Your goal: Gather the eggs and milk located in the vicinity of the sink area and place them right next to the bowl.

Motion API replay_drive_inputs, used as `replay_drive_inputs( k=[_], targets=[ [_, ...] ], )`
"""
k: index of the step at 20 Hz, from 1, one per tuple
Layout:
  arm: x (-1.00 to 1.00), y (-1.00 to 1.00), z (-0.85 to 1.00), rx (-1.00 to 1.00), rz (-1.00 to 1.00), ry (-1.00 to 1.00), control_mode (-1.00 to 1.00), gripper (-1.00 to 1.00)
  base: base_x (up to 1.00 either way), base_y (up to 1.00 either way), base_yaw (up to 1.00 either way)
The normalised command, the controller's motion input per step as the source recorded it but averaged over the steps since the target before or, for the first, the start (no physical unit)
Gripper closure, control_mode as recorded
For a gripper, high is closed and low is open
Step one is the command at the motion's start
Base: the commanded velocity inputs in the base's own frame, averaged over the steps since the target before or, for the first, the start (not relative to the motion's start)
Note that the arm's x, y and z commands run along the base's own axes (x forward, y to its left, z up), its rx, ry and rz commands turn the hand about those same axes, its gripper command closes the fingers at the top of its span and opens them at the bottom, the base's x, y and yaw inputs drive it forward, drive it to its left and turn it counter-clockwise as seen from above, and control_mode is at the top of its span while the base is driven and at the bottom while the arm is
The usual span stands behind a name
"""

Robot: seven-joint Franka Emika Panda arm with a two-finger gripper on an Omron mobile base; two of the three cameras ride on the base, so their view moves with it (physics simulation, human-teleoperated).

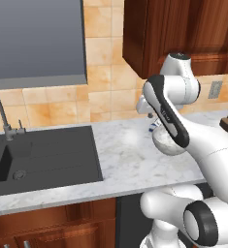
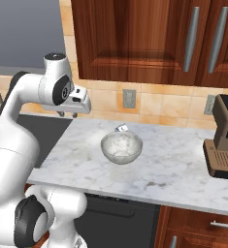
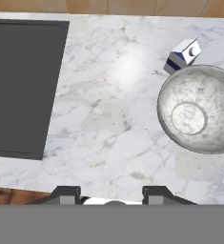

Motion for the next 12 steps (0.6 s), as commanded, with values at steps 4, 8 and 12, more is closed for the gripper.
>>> replay_drive_inputs(
  k=[4,8,12],
  targets=[
    [0.01,-0.06,0.00,0.00,0.00,0.00,-1.00,-1.00,0.00,0.00,0.00],
    [0.08,-0.10,-0.02,0.00,0.00,-0.01,-1.00,-1.00,0.00,0.00,0.00],
    [0.03,-0.14,-0.08,0.00,0.00,-0.03,-1.00,-1.00,0.00,0.00,0.00]
  ],
)
